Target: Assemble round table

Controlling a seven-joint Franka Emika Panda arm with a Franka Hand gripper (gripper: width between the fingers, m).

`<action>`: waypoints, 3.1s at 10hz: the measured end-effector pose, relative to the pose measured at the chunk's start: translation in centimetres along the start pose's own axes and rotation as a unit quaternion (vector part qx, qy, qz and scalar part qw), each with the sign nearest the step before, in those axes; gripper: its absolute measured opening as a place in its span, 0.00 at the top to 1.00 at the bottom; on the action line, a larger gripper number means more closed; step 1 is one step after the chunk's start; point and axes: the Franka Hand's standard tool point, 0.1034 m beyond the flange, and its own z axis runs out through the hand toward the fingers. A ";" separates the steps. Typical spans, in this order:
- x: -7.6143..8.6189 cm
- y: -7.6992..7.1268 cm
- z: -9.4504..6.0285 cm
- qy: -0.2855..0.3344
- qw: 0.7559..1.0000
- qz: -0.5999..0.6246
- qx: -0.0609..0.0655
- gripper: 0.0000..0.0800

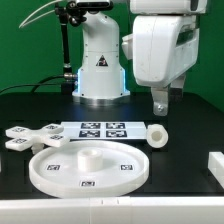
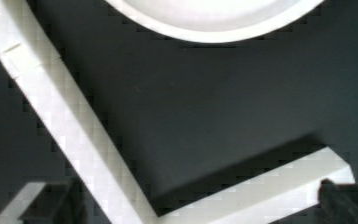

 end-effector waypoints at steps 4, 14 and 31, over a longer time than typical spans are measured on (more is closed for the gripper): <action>0.0 0.0 0.0 0.000 1.000 0.000 0.000 0.19; -10.5 0.7 4.4 -0.003 0.998 -0.064 0.012 0.19; -14.2 -2.1 11.5 0.009 0.998 -0.061 0.031 0.34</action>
Offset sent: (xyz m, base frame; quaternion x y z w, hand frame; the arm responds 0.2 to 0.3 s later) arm 0.0000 0.0000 0.0000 0.0000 0.0000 0.0000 1.0000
